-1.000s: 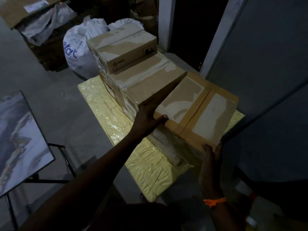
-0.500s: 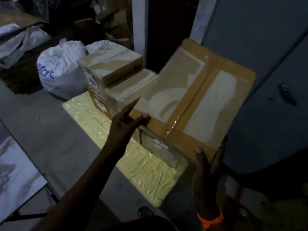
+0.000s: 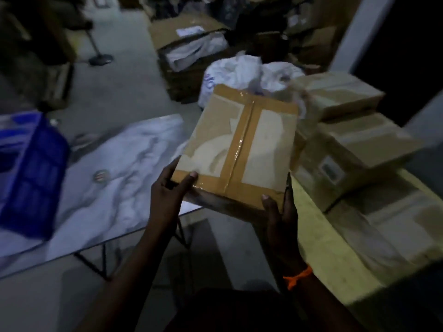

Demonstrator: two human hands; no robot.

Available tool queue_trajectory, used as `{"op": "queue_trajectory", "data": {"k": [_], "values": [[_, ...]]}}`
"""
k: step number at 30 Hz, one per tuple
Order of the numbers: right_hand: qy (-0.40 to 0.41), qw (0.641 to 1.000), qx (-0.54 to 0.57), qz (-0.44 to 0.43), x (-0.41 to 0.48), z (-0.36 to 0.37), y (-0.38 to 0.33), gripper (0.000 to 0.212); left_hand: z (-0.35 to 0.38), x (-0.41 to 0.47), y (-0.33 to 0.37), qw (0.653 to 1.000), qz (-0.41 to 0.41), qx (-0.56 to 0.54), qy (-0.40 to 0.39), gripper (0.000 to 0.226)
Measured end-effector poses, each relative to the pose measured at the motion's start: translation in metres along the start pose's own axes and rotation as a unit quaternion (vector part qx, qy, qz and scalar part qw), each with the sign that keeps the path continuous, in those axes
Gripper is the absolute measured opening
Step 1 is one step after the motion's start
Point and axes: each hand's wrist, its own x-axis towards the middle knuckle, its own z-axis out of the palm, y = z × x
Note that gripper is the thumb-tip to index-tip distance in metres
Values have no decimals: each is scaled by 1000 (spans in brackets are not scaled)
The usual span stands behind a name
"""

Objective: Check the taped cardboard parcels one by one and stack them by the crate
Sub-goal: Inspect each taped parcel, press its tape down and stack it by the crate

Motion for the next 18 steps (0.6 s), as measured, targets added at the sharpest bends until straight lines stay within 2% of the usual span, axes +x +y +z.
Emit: {"op": "queue_trajectory", "data": {"k": [1,3,5,6,8,10,11,15,18], "values": [[-48,999,-26,3,4,18,7,81,-23,-3,-8,999,-14,-5,39,48],[-154,985,-32,63,11,61,6,83,-68,-11,-19,994,-31,-15,105,47],[-223,973,-5,55,17,95,6,61,-94,-16,-28,985,-52,-21,165,48],[-242,970,-10,32,21,112,5,53,-105,-18,-33,979,-63,-15,195,49],[-278,960,-29,7,28,144,10,53,-125,-18,-44,966,-75,-9,248,50],[-321,946,-34,12,41,171,21,66,-135,-15,-53,955,-83,-7,284,48],[-340,939,-37,17,50,181,26,70,-137,-12,-58,951,-86,-4,296,48],[-404,914,-43,16,90,211,45,60,-133,7,-83,937,-103,2,334,51],[-443,895,-54,28,121,225,56,62,-123,21,-100,927,-132,2,352,51]]}}
